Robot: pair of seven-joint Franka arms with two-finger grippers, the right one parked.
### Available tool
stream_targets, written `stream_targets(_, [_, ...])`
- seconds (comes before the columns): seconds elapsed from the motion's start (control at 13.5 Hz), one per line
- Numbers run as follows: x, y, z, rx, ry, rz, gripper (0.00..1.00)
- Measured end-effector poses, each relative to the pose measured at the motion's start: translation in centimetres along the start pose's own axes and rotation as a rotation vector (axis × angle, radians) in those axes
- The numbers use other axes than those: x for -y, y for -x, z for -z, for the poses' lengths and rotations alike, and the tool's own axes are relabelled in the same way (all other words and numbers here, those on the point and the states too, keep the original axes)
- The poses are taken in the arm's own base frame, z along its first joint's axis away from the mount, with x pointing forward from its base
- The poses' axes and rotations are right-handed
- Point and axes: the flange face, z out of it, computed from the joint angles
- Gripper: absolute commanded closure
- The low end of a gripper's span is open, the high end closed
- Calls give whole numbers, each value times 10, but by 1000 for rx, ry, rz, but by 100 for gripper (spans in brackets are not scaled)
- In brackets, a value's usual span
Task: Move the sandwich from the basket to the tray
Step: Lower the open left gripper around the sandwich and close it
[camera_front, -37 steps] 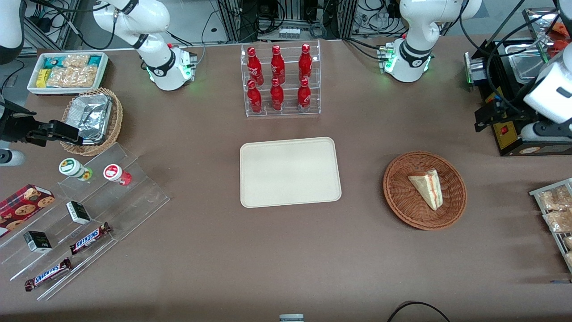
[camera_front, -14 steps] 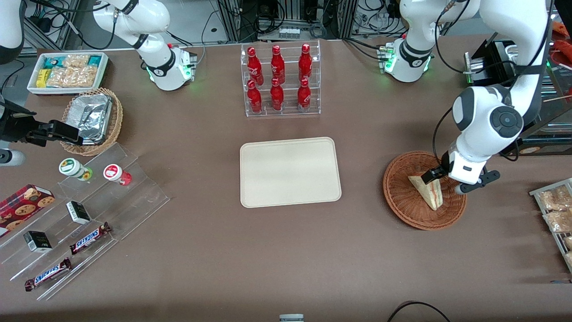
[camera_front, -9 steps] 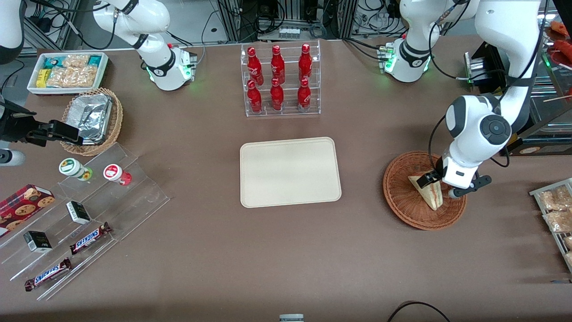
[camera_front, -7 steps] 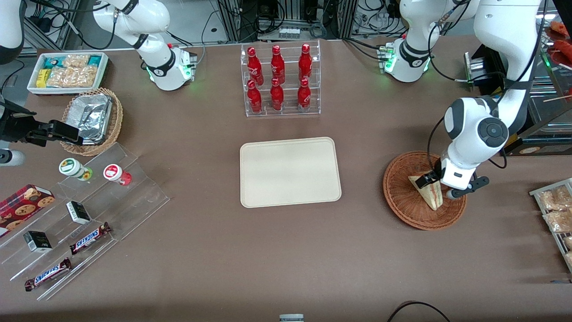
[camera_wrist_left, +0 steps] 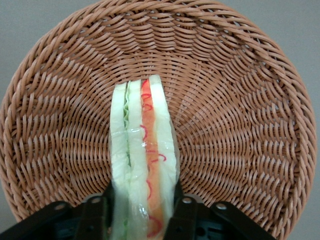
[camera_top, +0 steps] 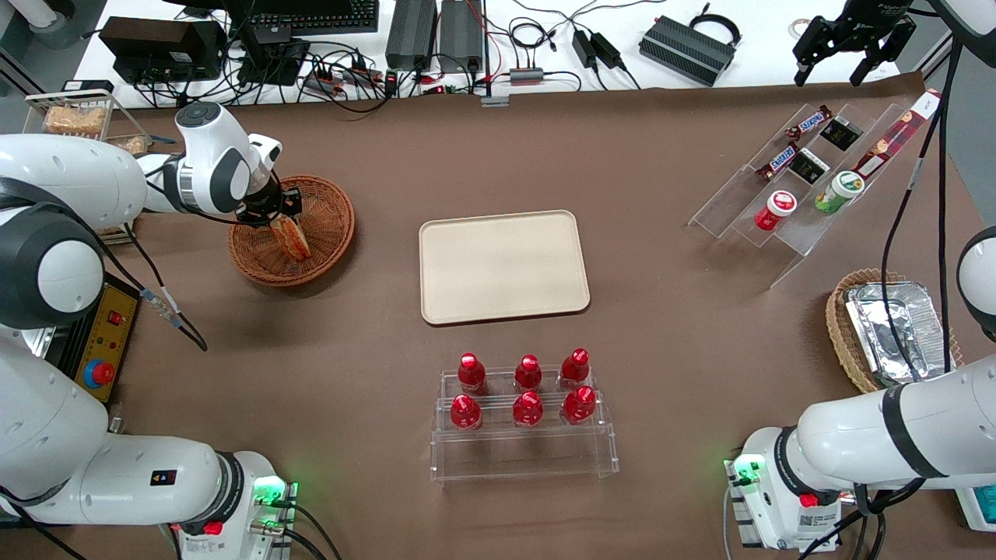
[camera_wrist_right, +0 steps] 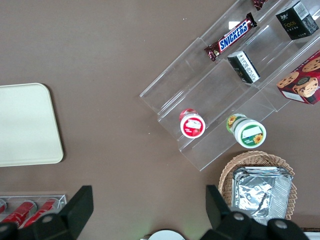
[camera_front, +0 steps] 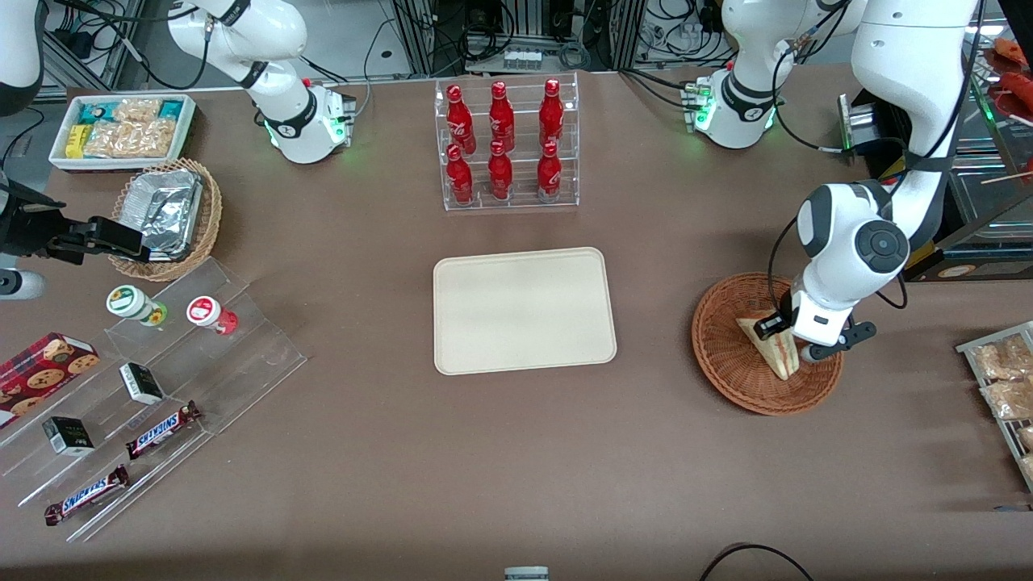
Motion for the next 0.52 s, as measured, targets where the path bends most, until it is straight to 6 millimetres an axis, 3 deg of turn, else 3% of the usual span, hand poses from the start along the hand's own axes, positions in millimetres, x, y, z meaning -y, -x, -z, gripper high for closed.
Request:
stream_targets(0.3, [-4, -6, 13, -12, 6, -1, 100])
stream_targets(0.37, [-8, -10, 26, -2, 1, -5, 100])
stream_targets(0.52, [-29, -20, 73, 39, -20, -30, 100])
